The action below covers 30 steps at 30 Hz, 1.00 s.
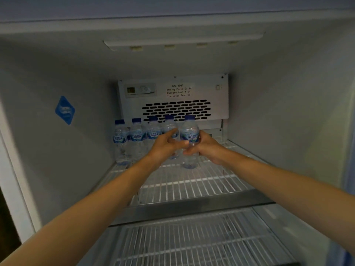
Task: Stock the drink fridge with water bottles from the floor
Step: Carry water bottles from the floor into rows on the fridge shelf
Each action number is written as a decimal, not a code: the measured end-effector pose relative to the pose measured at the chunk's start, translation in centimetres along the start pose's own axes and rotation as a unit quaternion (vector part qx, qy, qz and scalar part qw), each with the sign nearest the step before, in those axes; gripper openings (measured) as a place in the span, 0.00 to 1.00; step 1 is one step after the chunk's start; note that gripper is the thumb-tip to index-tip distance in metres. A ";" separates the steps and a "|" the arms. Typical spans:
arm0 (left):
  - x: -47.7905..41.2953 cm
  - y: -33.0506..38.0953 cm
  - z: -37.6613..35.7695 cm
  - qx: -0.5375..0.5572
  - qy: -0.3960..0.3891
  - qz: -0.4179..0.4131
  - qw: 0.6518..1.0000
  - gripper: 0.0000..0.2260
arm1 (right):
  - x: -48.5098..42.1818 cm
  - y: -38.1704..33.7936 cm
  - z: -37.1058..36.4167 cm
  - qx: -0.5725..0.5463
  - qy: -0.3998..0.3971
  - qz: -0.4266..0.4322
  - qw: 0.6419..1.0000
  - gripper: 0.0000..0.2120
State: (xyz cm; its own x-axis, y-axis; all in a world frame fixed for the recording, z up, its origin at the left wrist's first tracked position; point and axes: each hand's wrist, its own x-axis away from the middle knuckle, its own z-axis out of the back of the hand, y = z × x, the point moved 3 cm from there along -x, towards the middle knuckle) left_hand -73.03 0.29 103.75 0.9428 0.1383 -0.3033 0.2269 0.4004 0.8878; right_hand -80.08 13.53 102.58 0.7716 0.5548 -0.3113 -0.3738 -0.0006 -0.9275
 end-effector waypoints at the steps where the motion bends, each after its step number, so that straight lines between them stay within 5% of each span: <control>1: 0.4 -0.3 0.2 -0.062 -0.007 -0.001 0.998 0.33 | -0.5 0.0 0.3 0.001 0.016 -0.002 1.000 0.25; 4: 2.4 -1.8 0.3 -0.220 -0.104 0.007 0.970 0.34 | -2.8 0.7 1.2 0.020 0.069 -0.030 0.997 0.30; 11: 4.7 -4.0 -0.7 -0.391 -0.323 0.042 0.861 0.31 | -6.7 2.7 1.1 0.069 0.090 -0.081 0.990 0.38; 30: 4.8 -4.2 -0.6 -0.415 -0.349 0.065 0.838 0.29 | -8.4 5.4 1.2 -0.002 0.048 -0.081 0.996 0.39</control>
State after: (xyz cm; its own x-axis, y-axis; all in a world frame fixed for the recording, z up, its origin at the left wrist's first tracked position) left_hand -69.58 -0.21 98.32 0.9254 -0.2180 0.3099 0.1370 0.9551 0.2626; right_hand -89.21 9.80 100.43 0.8674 0.4657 -0.1755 -0.2387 0.0799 -0.9678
